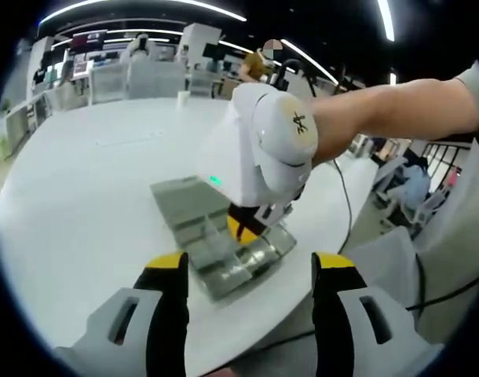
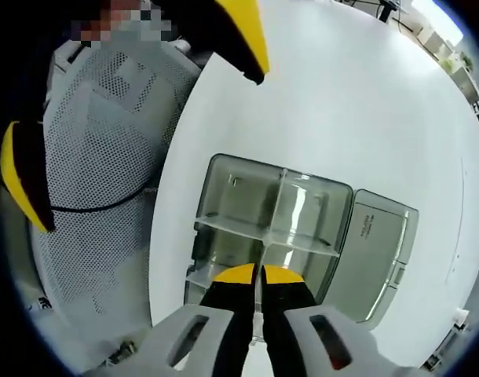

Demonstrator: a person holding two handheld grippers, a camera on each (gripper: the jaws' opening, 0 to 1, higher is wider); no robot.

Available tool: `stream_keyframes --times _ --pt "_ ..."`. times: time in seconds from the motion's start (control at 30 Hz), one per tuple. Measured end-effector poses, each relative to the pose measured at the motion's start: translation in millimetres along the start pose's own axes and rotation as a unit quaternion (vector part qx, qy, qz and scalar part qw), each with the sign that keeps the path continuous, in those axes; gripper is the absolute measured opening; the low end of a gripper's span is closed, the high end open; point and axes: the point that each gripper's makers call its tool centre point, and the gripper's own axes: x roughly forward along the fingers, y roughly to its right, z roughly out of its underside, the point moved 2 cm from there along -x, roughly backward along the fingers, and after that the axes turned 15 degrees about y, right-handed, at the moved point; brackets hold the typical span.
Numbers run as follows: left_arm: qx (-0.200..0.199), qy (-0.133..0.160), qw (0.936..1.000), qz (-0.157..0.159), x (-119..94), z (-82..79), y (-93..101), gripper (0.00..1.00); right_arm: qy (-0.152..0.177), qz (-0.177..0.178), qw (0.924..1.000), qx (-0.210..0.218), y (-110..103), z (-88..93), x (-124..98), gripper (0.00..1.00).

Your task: Insert the divider into the dual guide fixture by aligning both edges with the guide slots and pushing it downward to the bottom, including one-sided entry, uneven engagement, binding, and posture correction.

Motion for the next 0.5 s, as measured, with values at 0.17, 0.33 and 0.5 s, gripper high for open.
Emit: stream_keyframes --times 0.17,0.33,0.5 --pt "0.000 0.001 1.0000 0.000 -2.2 -0.1 -0.4 0.62 -0.001 0.007 0.9999 0.012 1.1 -0.8 1.0 0.00" --pt "0.001 0.001 1.0000 -0.001 -4.3 0.4 -0.6 0.62 0.004 0.009 0.9999 0.012 0.9 -0.8 1.0 0.00" --pt "0.001 0.001 1.0000 0.000 -5.5 1.0 -0.4 0.62 0.014 0.020 0.9995 0.019 5.9 -0.6 0.9 0.02"
